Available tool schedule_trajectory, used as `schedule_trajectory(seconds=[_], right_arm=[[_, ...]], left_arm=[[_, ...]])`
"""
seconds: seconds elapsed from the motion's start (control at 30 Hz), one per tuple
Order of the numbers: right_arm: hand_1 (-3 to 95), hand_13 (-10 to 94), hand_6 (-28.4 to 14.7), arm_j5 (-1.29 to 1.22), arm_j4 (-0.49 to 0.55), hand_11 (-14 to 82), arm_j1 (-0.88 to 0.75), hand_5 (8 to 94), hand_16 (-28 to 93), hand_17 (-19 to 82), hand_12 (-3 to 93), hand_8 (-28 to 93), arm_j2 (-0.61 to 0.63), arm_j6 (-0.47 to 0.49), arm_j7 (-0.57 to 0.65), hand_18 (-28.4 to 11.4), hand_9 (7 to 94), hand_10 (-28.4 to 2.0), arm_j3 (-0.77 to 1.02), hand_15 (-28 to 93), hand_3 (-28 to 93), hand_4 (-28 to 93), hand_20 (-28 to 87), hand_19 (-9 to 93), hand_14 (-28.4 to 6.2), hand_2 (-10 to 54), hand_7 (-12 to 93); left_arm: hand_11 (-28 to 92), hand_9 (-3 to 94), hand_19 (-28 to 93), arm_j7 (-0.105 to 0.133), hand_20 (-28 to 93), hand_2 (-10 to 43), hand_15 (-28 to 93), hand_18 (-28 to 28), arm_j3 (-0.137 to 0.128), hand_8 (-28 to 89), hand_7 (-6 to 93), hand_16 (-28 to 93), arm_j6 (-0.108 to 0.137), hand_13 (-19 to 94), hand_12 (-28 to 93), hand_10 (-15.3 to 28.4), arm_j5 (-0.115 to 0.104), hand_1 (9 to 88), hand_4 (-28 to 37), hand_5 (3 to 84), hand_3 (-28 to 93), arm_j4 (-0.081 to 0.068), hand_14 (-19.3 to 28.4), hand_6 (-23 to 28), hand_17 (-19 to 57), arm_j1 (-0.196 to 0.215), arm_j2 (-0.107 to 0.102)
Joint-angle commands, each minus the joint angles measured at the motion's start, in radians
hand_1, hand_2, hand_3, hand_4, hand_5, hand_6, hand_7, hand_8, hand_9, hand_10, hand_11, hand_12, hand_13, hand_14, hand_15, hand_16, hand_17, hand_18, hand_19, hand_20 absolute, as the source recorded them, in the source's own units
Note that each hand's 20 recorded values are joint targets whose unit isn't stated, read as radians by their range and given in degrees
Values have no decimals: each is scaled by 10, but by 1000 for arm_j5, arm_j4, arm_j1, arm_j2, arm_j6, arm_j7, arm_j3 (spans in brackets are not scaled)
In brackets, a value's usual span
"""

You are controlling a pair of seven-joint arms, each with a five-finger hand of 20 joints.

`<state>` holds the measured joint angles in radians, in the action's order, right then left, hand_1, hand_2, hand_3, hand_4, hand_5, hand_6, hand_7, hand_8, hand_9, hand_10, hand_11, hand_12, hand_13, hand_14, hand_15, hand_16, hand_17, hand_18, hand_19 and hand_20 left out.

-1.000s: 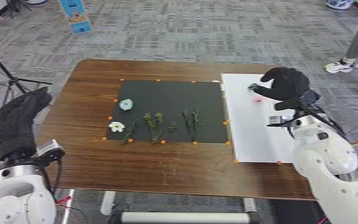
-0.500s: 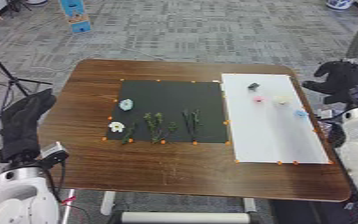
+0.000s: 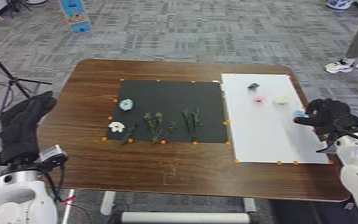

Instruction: Arrange flowers

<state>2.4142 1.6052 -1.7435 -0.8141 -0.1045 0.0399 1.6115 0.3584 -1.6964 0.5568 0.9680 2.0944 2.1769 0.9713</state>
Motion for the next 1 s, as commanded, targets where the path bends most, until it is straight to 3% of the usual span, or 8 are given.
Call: schedule_trajectory(seconds=[0.03,0.63,0.77,1.0], right_arm=[[270,721,-17,52,-21,427,61,619,419,360,305,-82,10,11,-23,-259,787,-132,-6,726,658,-185,646,849,-131,-95,296],[266,724,-16,139,-143,427,142,624,420,363,307,-80,1,67,-50,-260,790,-132,-60,725,653,-187,648,848,-130,-95,294],[268,726,-15,154,-172,430,146,627,418,365,305,-81,-9,67,-62,-260,791,-131,-68,726,652,-185,647,850,-129,-95,296],[275,735,-13,161,-195,434,161,637,416,373,305,-82,-19,28,-58,-258,801,-127,-97,726,653,-186,645,855,-124,-95,304]], left_arm=[[215,527,119,1,196,174,189,104,12,-96,189,-15,-9,417,109,128,2,307,-266,524,732,8,145,18,95,-4,14],[214,527,118,-13,193,176,191,105,22,-95,188,-16,-27,419,109,127,10,309,-265,523,731,12,146,18,92,-7,17],[214,527,117,-9,192,176,191,105,21,-95,188,-16,-21,419,109,128,10,309,-265,523,731,16,146,18,92,-2,26],[214,528,117,-18,192,178,192,106,36,-96,188,-16,-25,420,109,127,14,309,-265,523,731,7,146,18,91,-30,21]])
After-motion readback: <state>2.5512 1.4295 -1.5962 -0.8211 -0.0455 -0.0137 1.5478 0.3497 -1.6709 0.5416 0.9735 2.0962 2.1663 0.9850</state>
